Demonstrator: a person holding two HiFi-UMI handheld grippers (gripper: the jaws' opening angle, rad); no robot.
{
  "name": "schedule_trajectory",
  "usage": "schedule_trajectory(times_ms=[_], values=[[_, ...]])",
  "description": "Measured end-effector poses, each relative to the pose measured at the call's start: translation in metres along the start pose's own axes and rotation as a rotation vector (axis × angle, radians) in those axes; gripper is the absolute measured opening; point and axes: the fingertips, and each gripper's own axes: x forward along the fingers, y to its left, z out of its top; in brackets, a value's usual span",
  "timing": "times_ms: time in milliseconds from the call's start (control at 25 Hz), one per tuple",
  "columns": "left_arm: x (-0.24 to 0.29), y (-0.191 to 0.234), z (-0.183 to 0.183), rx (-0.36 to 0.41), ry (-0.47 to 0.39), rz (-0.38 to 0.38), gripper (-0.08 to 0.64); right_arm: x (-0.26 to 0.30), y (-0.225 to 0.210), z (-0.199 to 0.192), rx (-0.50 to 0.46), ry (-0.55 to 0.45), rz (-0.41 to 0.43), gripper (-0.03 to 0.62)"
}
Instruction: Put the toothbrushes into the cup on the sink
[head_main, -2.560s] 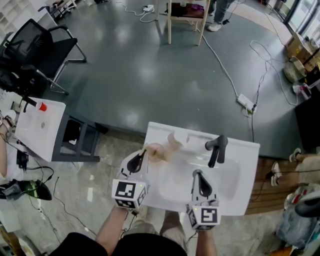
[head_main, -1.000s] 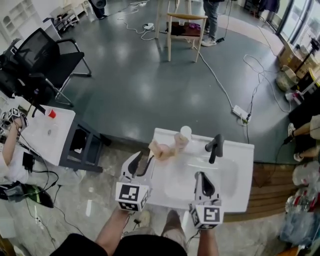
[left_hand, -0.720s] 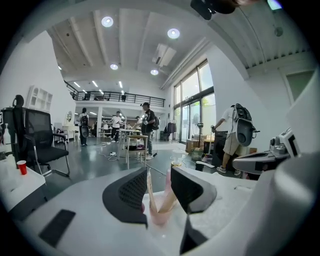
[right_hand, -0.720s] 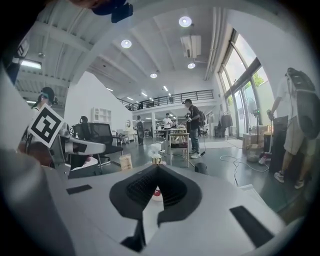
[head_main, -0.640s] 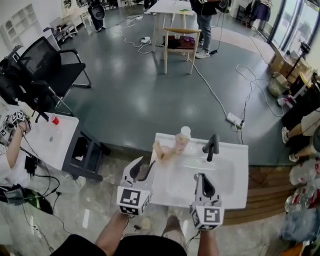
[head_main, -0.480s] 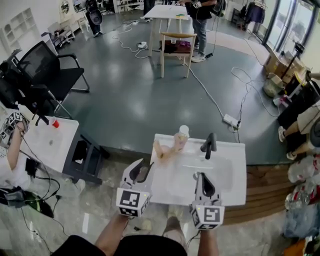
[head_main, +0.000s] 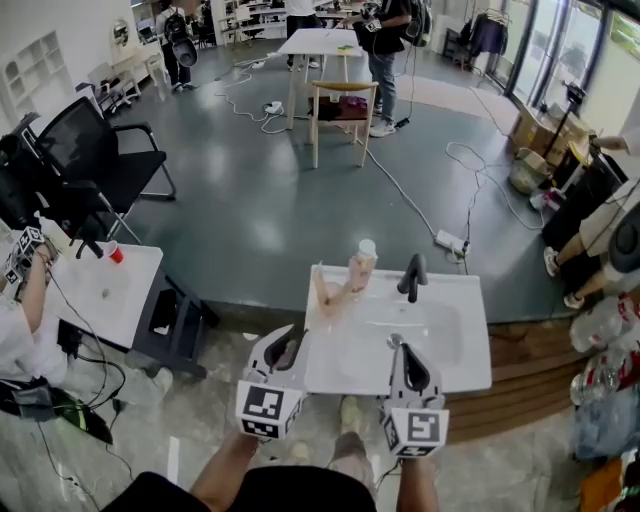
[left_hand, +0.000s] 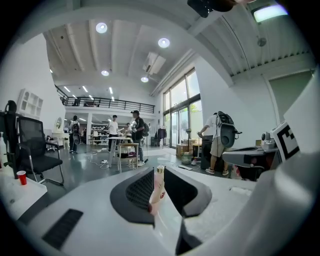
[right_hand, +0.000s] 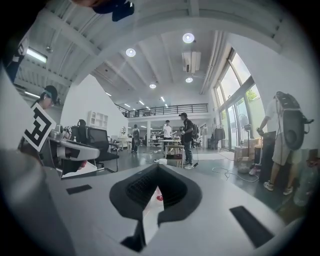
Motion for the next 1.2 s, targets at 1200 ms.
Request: schedule_trajectory(times_ms=[1200], values=[[-0.074,-0.008,0.003,0.020,-0.025,-0.074,0.005,-0.065,0.053,0.005,-0.010,-0.010,-0.054,-0.003]])
